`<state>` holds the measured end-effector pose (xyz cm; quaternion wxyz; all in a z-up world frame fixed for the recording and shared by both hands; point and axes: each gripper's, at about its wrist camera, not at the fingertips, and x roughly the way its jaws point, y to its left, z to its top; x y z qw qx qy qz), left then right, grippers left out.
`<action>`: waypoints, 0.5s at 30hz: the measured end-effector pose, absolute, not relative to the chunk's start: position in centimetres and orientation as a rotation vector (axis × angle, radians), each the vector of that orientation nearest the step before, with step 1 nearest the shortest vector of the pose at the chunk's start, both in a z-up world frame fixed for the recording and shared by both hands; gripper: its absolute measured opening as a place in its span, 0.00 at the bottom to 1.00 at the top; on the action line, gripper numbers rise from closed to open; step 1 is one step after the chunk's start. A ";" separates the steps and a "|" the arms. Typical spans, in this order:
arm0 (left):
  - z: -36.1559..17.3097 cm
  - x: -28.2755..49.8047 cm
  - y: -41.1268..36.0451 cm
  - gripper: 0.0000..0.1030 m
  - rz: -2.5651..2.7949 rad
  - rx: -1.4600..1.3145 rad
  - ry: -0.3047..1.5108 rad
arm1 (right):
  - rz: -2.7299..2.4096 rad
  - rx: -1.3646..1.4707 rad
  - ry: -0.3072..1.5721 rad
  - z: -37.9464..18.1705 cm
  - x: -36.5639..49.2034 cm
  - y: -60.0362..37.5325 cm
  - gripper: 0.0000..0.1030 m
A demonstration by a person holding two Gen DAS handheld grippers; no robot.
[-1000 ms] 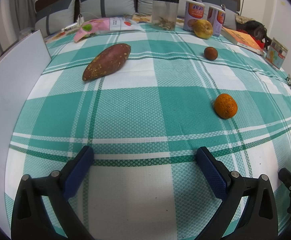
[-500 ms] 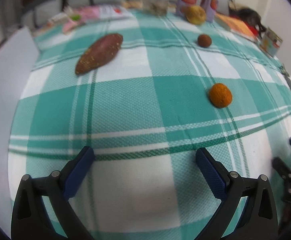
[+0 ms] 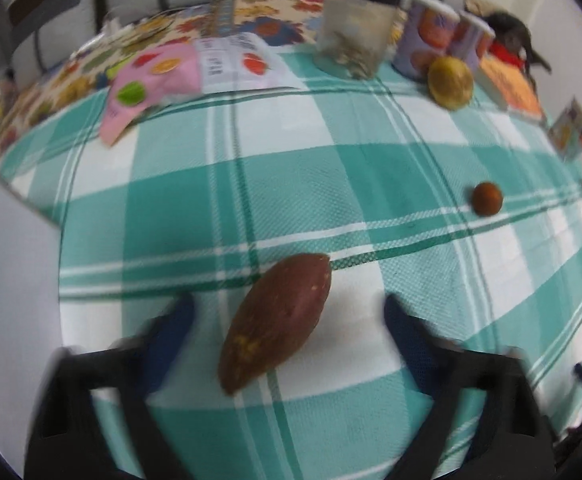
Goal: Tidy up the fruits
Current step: 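Lower the left gripper onto the red sweet potato and close, then lift the sweet potato with the left gripper while the right gripper grasps the orange mandarin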
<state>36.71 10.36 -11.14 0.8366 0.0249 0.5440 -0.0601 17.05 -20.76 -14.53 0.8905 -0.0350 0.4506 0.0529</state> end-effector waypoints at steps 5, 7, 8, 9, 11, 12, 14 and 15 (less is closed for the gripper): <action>-11.6 36.7 11.3 0.44 -0.097 0.022 1.151 | 0.110 -0.073 0.935 -14.5 17.0 -20.8 1.00; -11.3 35.8 11.7 0.43 -0.088 -0.009 1.127 | 0.110 -0.073 0.935 -14.5 17.0 -20.8 1.00; -10.9 34.8 12.0 0.43 -0.081 -0.020 1.116 | 0.110 -0.073 0.935 -14.5 17.0 -20.8 1.00; -10.7 34.1 12.2 0.42 -0.081 -0.033 1.114 | 0.110 -0.073 0.935 -14.5 17.0 -20.8 1.00; -10.1 31.1 13.0 0.42 -0.097 -0.075 1.114 | 0.110 -0.073 0.935 -14.5 17.0 -20.8 1.00; -10.0 29.8 13.2 0.42 -0.104 -0.082 1.122 | 0.110 -0.073 0.935 -14.5 17.0 -20.8 1.00; -9.7 27.0 13.3 0.42 -0.115 -0.087 1.137 | 0.110 -0.073 0.935 -14.5 17.0 -20.8 1.00; -9.6 25.5 13.3 0.42 -0.123 -0.089 1.142 | 0.110 -0.073 0.935 -14.5 17.0 -20.8 1.00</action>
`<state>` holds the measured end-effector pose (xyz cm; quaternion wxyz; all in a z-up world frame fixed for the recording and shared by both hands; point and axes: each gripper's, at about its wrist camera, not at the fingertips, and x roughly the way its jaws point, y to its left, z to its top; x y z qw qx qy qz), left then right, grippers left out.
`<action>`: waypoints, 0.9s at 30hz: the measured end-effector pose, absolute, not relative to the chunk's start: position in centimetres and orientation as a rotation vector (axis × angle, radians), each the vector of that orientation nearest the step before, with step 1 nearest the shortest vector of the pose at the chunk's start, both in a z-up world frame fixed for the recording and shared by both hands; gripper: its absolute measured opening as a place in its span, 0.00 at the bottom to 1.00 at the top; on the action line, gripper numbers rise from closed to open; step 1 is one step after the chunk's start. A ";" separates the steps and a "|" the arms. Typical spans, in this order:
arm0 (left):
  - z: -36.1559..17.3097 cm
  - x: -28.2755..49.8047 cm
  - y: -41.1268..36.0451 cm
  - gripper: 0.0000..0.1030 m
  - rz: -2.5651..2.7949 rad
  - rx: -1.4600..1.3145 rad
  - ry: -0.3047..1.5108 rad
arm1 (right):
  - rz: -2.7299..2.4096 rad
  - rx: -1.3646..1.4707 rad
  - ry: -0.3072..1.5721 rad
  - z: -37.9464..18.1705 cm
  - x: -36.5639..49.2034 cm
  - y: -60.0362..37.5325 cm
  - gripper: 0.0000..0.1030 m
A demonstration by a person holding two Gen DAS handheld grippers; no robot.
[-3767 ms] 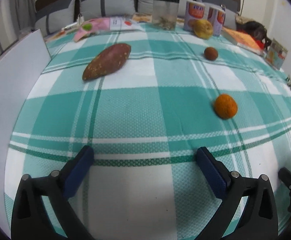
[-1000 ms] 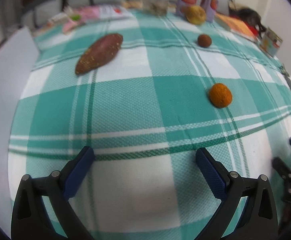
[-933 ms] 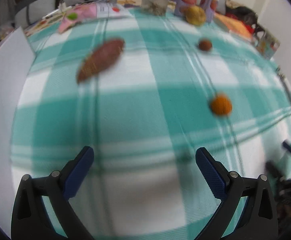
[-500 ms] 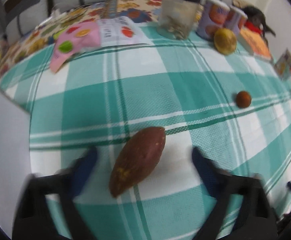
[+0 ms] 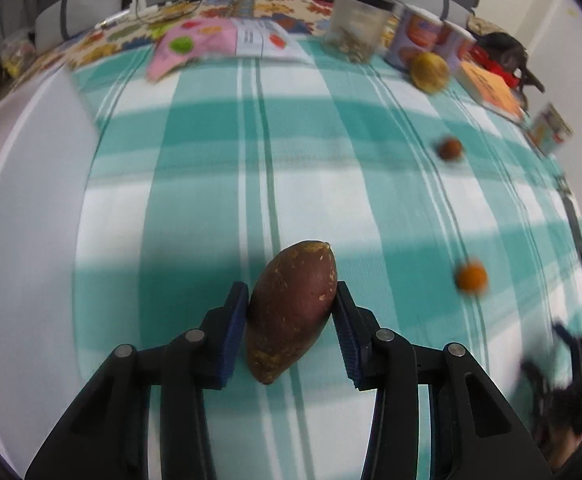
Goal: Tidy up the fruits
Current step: 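Lift the sweet potato with the left gripper while the right gripper grasps the orange mandarin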
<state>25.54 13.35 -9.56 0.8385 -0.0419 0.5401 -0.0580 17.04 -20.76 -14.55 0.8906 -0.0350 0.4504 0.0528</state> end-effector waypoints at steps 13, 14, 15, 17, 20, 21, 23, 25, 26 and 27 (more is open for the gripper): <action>-12.8 15.5 11.0 0.62 -0.184 -0.098 1.154 | 0.108 -0.074 0.935 -14.6 17.0 -20.8 1.00; -12.8 15.6 10.9 0.63 -0.193 -0.088 1.141 | 0.109 -0.074 0.935 -14.6 17.0 -20.8 1.00; -12.8 15.5 10.8 0.63 -0.200 -0.073 1.133 | 0.109 -0.074 0.935 -14.6 17.0 -20.8 1.00; -12.8 15.8 11.0 0.63 -0.204 -0.054 1.133 | 0.112 -0.072 0.937 -14.6 17.1 -20.8 1.00; -12.8 15.7 11.5 0.63 -0.198 -0.051 1.135 | 0.127 -0.081 0.965 -14.5 17.5 -20.7 1.00; -12.9 15.6 11.7 0.63 -0.194 -0.055 1.135 | 0.148 -0.075 0.988 -14.2 17.9 -20.4 1.00; -12.9 15.6 12.1 0.63 -0.189 -0.082 1.133 | 0.254 -0.022 1.006 -13.1 19.1 -19.2 1.00; -12.9 15.6 12.3 0.63 -0.184 -0.102 1.134 | 0.363 -0.037 1.015 -11.5 21.3 -16.3 1.00; -12.8 15.7 12.4 0.63 -0.179 -0.107 1.136 | 0.392 -0.054 1.033 -11.3 22.3 -15.1 0.97; -12.8 15.7 12.4 0.61 -0.176 -0.108 1.137 | 0.424 -0.068 1.064 -11.1 23.7 -13.6 0.94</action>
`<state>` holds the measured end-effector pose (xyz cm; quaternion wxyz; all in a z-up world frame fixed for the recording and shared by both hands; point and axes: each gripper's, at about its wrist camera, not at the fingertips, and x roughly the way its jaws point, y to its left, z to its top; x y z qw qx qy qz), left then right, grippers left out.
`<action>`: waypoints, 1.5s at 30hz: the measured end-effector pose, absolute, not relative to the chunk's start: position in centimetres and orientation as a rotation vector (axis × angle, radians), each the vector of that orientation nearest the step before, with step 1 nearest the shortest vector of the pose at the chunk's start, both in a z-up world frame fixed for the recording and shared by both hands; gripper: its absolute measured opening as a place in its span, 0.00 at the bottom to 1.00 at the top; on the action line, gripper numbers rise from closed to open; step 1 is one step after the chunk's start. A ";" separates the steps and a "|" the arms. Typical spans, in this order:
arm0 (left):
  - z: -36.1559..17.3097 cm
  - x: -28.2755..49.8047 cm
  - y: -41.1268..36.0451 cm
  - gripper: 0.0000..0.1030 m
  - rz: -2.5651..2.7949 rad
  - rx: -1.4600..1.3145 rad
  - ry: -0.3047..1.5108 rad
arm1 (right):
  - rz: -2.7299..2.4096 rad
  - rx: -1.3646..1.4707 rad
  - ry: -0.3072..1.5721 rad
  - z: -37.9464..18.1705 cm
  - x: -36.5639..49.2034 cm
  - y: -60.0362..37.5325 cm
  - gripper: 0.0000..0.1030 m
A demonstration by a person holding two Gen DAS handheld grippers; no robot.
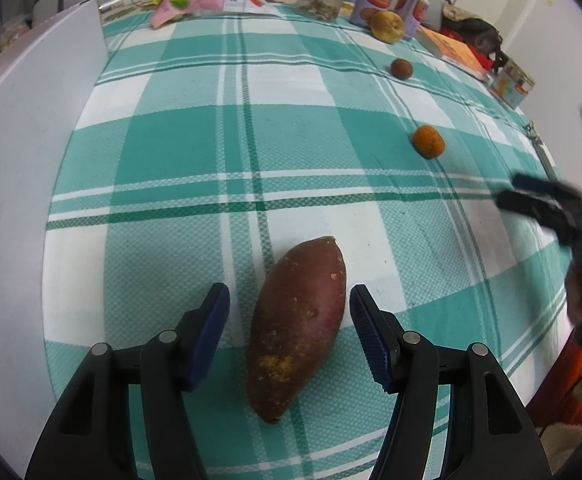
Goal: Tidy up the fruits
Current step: 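Lift the sweet potato with the left gripper while the right gripper grasps the orange mandarin, then carry the sweet potato and mandarin into the white box and open both grippers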
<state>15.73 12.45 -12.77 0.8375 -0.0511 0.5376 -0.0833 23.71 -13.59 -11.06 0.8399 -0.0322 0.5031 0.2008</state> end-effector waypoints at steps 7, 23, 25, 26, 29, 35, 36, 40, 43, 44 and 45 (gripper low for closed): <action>-12.6 16.1 13.2 0.41 -0.205 -0.161 1.156 | 0.471 -0.114 1.179 -11.5 29.8 -8.0 0.55; -2.2 8.8 18.4 0.40 -0.249 -0.517 0.918 | 0.736 -0.049 1.144 -2.5 24.9 -2.9 0.29; 0.7 7.2 20.6 0.40 -0.226 -0.536 0.860 | 0.822 -0.043 1.110 -0.3 23.7 0.1 0.29; 2.4 6.1 22.5 0.40 -0.190 -0.534 0.826 | 0.862 -0.045 1.098 0.6 23.2 1.7 0.29; 4.4 4.5 27.4 0.40 -0.073 -0.525 0.795 | 1.005 -0.076 1.079 2.9 20.6 7.9 0.29; -0.2 4.0 37.4 0.40 0.219 -0.543 0.892 | 1.174 -0.224 1.123 2.1 15.8 19.4 0.29; -1.0 4.0 38.2 0.40 0.243 -0.554 0.908 | 1.203 -0.256 1.155 1.2 14.9 21.2 0.29; -5.1 3.9 41.1 0.41 0.323 -0.586 0.984 | 1.261 -0.391 1.215 -1.6 11.3 24.3 0.29; -6.7 3.6 41.7 0.41 0.351 -0.590 1.024 | 1.263 -0.468 1.251 -3.6 9.3 25.7 0.30; -6.7 3.5 41.9 0.42 0.356 -0.593 1.029 | 1.245 -0.495 1.254 -4.2 9.1 25.9 0.31; -6.8 3.4 42.1 0.49 0.370 -0.593 1.028 | 1.227 -0.512 1.255 -4.6 8.9 26.2 0.32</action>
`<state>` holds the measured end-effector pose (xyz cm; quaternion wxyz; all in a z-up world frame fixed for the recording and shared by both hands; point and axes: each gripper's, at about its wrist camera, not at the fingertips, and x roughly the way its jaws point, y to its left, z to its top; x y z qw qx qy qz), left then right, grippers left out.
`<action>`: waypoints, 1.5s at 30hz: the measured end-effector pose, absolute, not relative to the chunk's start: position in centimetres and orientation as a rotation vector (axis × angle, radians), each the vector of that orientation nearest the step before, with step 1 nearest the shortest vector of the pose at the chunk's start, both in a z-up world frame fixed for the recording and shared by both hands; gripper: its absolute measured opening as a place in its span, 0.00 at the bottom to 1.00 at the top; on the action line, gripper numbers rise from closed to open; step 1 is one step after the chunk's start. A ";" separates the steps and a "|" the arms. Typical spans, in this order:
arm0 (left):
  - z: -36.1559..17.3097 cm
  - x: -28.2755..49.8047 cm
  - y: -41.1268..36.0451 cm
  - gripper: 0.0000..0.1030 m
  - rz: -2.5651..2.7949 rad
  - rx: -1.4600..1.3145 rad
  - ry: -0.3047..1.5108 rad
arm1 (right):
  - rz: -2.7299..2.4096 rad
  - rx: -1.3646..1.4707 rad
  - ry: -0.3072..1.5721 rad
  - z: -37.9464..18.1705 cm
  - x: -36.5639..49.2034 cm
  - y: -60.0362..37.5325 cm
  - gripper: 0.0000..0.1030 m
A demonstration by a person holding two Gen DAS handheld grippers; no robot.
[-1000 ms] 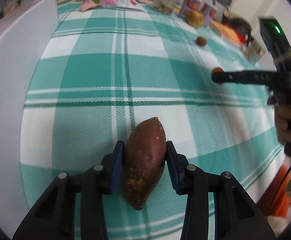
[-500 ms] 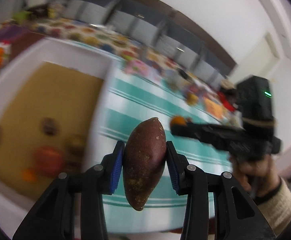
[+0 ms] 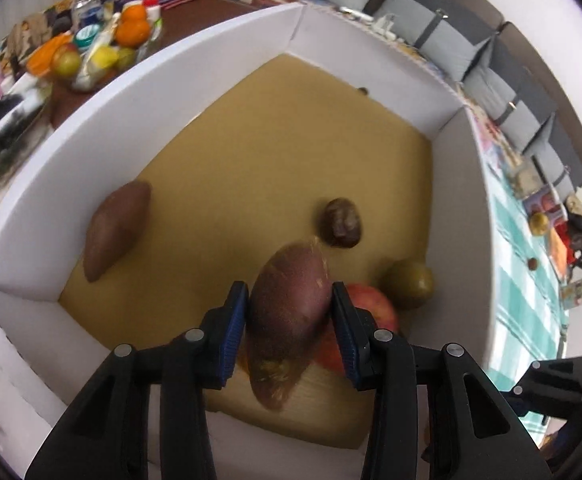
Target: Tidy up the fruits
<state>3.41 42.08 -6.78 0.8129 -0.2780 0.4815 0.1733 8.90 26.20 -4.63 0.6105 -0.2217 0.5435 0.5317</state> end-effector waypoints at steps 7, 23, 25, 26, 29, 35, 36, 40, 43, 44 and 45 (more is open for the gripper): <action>-3.3 2.3 40.5 0.75 0.393 -0.544 0.915 | 1.186 -0.360 1.134 -1.3 10.7 23.3 0.84; -3.5 9.8 14.8 0.82 -0.067 -0.260 0.893 | 0.383 -0.143 0.969 -10.0 15.4 -13.3 0.95; -5.2 10.8 11.6 0.82 -0.112 -0.219 0.911 | 0.276 -0.120 0.955 -10.8 15.1 -17.2 0.95; -6.5 11.4 9.8 0.82 -0.136 -0.191 0.927 | 0.237 -0.107 0.953 -11.1 15.1 -18.7 0.96; -9.1 13.0 5.9 0.82 -0.170 -0.129 0.960 | 0.148 -0.056 0.951 -11.9 15.5 -22.4 0.95; -12.3 15.8 2.2 0.82 -0.149 -0.064 0.993 | 0.082 -0.060 0.935 -13.4 17.7 -24.2 0.95; -12.6 16.2 1.9 0.82 -0.140 -0.050 0.992 | 0.077 -0.067 0.938 -13.8 17.9 -23.7 0.95; -13.6 16.6 1.7 0.82 -0.099 -0.001 0.959 | 0.069 -0.043 0.932 -14.2 17.3 -25.1 0.96; -14.0 16.5 1.3 0.87 -0.096 0.016 0.932 | 0.074 -0.033 0.929 -14.2 17.1 -25.4 0.97; -14.1 16.4 1.1 0.89 -0.093 0.034 0.925 | 0.071 -0.038 0.930 -14.2 17.1 -25.3 0.97; -14.1 16.4 1.0 0.91 -0.090 0.039 0.927 | 0.064 -0.047 0.932 -14.3 17.1 -25.2 0.98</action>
